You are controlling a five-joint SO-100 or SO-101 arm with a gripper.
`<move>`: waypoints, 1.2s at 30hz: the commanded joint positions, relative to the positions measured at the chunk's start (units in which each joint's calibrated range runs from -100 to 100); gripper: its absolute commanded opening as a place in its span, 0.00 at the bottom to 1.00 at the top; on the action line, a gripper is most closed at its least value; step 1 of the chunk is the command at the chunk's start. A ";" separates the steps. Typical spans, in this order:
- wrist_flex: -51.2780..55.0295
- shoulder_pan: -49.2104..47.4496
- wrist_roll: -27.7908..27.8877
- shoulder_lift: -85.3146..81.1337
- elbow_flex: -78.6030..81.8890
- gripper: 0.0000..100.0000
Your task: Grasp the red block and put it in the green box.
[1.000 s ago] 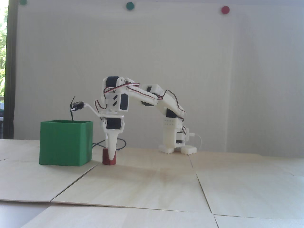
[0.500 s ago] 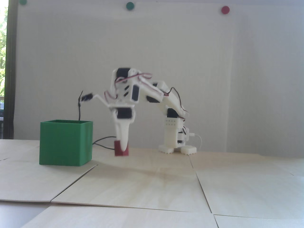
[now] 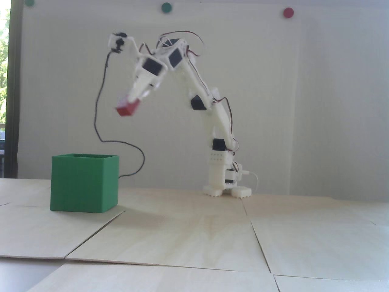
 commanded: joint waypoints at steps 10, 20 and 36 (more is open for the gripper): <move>-14.90 8.36 5.78 0.50 -0.33 0.02; -5.54 8.52 13.12 2.08 -0.33 0.02; 6.26 8.52 14.53 1.37 -0.51 0.14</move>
